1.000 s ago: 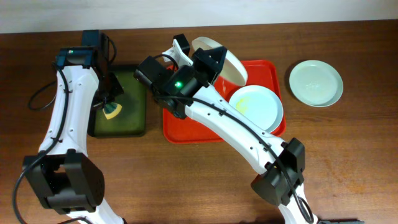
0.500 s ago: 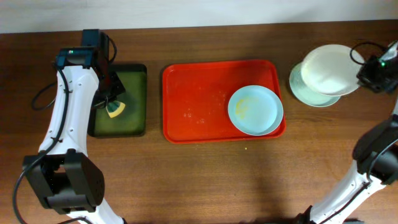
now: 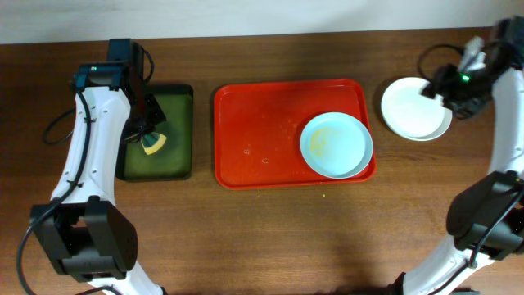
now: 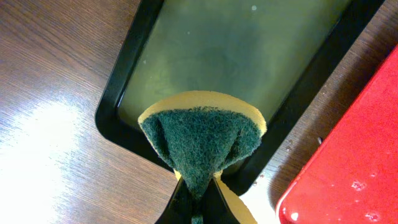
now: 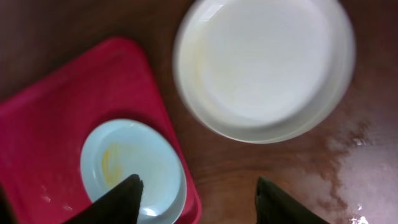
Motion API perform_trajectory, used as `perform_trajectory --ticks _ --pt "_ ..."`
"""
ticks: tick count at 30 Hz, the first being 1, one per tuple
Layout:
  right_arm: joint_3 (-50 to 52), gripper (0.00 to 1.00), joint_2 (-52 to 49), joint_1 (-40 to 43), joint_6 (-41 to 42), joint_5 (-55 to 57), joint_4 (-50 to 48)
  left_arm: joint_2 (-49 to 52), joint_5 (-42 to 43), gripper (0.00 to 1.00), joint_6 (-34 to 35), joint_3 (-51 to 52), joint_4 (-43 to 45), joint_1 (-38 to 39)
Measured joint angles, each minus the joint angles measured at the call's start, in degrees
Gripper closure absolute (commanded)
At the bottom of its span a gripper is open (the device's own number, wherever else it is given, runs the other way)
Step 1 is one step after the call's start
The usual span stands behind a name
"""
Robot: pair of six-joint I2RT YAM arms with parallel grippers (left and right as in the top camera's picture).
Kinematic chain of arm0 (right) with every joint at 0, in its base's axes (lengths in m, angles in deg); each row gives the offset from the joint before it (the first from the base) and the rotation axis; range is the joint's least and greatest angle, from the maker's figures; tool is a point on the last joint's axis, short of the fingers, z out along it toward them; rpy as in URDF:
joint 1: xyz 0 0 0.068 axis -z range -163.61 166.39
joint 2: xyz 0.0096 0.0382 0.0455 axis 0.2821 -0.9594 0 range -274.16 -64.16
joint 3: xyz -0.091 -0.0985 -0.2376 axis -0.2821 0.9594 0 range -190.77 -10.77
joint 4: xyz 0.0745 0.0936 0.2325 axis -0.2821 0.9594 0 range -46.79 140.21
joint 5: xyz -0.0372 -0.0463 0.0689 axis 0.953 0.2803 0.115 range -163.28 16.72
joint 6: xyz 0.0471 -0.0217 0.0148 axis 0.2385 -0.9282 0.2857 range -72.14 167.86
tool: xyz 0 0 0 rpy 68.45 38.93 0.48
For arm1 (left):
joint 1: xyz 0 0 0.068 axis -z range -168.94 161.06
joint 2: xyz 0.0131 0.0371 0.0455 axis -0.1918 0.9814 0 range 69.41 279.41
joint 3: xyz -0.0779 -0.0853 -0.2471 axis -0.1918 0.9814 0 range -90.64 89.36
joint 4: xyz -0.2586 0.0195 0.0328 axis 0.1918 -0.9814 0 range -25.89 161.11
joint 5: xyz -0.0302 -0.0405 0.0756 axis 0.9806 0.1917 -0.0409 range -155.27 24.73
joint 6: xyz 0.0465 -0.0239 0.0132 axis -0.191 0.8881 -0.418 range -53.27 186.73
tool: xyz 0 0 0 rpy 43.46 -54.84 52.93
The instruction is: Clean dirty plates on tray and stack at the side
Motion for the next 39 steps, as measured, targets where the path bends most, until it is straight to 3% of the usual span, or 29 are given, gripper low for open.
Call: perform_trajectory --ticks 4,7,9,15,16,18,23,26,28,29,34,39 --pt "11.5 0.46 -4.6 -17.2 -7.3 8.6 -5.2 0.0 0.2 1.0 0.0 0.0 -0.1 0.0" --pt "18.1 0.46 -5.8 -18.8 -8.1 14.3 -9.9 0.0 0.2 1.0 0.0 0.0 -0.1 0.0" --pt "20.7 0.52 -5.8 -18.8 -8.3 15.1 -12.7 0.0 0.2 1.0 0.0 0.0 -0.1 0.0" --pt "23.6 0.84 -5.8 -18.8 -9.0 13.4 -14.8 0.0 0.2 1.0 0.0 0.0 0.0 0.0" --pt "23.6 0.83 -5.8 -18.8 -9.0 11.9 -14.8 0.0 0.2 1.0 0.0 0.0 0.0 0.0" --pt "23.6 0.68 -5.8 -18.8 -9.1 6.7 -15.2 0.0 0.2 1.0 0.0 0.0 0.0 0.0" --pt "23.6 0.66 -5.8 -18.7 -7.5 6.2 -18.1 0.0 0.2 1.0 0.0 0.0 0.0 0.0" --pt "24.5 0.67 -8.3 -18.7 -7.4 5.5 -18.8 0.0 0.2 1.0 0.2 0.0 0.5 0.0" --pt "24.5 0.87 -8.5 -19.1 -6.4 3.8 -20.4 0.0 0.2 1.0 0.2 0.0 0.9 0.0" --pt "24.5 0.91 -8.6 -19.6 -5.0 3.5 -21.1 0.0 0.2 1.0 0.2 0.0 1.5 0.0" --pt "24.8 0.96 -9.0 -30.6 6.0 2.5 -28.5 1.0 0.2 1.0 0.2 0.2 12.2 0.0" --pt "24.4 0.96 -9.0 -35.0 11.2 7.6 -28.2 14.1 0.2 1.0 0.4 0.3 19.9 0.0"
